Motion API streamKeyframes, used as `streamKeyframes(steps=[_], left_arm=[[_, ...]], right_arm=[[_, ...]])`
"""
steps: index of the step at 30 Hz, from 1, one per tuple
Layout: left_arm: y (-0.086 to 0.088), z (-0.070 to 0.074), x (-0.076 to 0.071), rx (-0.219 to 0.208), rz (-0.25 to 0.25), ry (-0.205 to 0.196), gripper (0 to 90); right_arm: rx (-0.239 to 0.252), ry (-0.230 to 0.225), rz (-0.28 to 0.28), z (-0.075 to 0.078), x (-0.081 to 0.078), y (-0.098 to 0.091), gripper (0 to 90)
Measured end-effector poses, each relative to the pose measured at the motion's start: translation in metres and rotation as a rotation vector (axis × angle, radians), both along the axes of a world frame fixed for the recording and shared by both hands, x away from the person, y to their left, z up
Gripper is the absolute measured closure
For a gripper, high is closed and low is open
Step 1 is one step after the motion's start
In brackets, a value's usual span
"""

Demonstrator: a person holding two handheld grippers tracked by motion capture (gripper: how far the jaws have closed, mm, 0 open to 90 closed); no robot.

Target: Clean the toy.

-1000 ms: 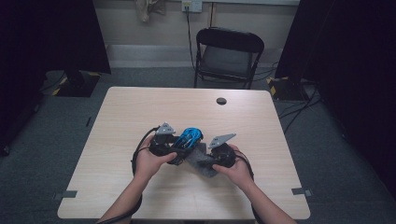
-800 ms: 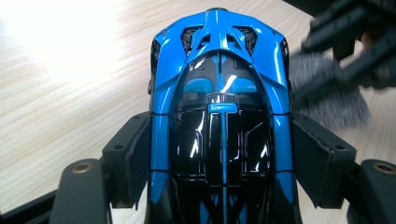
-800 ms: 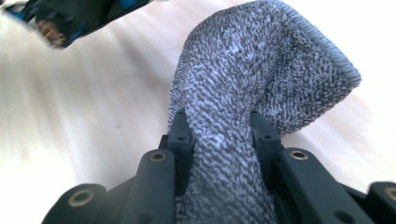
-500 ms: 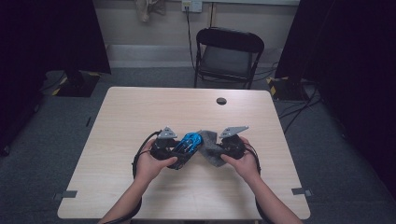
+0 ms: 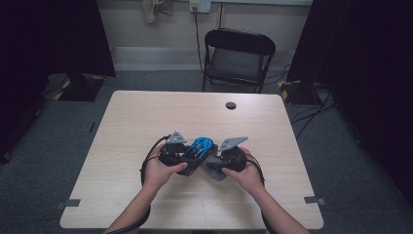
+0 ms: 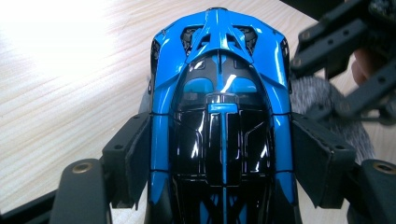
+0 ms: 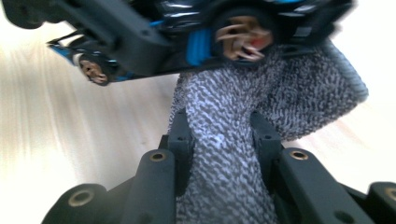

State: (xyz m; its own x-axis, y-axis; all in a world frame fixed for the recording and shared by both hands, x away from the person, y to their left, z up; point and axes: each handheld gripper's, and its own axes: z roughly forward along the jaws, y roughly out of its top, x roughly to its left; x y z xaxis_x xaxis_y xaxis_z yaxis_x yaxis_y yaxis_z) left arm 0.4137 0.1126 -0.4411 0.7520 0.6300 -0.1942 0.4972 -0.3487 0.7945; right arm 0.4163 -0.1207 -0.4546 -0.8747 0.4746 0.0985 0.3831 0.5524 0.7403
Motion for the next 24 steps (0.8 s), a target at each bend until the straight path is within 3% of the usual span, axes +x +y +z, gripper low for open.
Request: streamKeyframes(steps=[12,24], left_arm=[[0.001,0.001,0.003,0.001,0.014,0.004,28.3],[0.003,0.002,0.005,-0.013,0.03,0.004,28.3]], right_arm=[[-0.019,0.02,0.087,-0.011,-0.014,0.025,68.4],[-0.024,0.034,0.149,-0.015,-0.024,0.037,68.4]])
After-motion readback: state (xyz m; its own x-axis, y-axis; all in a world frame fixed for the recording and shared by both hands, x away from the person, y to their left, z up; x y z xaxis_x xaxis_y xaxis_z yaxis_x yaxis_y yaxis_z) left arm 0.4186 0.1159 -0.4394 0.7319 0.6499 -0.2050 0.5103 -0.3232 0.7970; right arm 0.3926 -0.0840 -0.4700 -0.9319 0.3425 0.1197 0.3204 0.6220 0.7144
